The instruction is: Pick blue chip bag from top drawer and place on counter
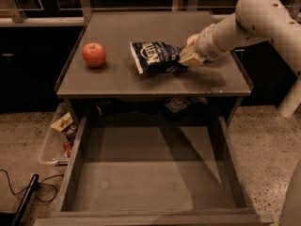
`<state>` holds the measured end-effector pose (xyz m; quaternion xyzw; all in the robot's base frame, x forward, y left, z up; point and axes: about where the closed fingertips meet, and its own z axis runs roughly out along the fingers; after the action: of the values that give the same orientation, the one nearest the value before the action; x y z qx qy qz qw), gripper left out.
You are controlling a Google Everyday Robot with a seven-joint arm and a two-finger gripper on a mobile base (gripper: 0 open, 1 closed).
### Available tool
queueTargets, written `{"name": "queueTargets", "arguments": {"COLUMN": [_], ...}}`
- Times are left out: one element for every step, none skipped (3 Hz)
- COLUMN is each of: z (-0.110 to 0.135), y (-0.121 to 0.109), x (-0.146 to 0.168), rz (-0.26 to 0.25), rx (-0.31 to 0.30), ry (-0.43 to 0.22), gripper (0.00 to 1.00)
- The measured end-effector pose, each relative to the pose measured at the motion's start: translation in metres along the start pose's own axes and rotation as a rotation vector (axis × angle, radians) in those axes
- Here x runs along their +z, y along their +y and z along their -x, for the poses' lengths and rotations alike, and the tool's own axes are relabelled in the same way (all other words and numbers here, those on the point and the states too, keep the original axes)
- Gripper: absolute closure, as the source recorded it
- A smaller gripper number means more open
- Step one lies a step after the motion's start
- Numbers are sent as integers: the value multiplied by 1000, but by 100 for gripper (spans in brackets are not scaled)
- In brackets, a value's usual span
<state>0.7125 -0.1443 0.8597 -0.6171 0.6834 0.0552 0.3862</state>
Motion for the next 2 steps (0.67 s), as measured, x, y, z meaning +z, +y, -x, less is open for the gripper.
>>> {"name": "queueTargets", "arguments": {"z": [0,0], "y": [0,0], "x": [0,0], "rz": [0,0], "rx": [0,0], "ry": [0,0], "gripper": [58,35]}}
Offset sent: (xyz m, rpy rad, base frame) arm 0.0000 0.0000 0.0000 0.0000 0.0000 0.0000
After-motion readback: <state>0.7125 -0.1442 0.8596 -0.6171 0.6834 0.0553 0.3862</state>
